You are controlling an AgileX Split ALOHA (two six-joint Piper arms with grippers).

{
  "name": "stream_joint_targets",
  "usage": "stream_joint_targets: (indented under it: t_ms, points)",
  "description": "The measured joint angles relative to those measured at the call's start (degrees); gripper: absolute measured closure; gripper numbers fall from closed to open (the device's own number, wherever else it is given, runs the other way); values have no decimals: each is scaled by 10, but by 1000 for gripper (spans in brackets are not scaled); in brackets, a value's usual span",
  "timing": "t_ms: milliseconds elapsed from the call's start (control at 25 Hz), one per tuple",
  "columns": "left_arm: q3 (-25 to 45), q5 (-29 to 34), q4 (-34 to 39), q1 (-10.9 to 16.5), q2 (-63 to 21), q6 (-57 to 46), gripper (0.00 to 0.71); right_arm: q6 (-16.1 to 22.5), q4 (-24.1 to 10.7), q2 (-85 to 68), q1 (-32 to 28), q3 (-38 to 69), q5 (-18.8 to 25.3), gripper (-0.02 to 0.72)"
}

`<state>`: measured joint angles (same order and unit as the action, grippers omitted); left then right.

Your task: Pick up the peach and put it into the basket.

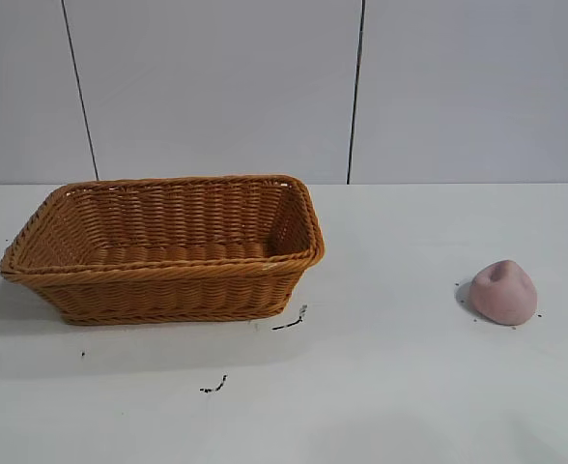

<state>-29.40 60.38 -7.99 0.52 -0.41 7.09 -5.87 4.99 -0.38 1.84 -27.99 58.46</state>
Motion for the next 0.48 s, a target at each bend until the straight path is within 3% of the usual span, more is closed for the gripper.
stream_joint_targets:
  t_ms: [320, 480]
  points:
    - [0, 0, 0, 0, 0, 0, 16, 0, 0, 0, 0, -1, -1, 49]
    - [0, 0, 0, 0, 0, 0, 16, 1, -2, 75, 0, -27, -5, 49]
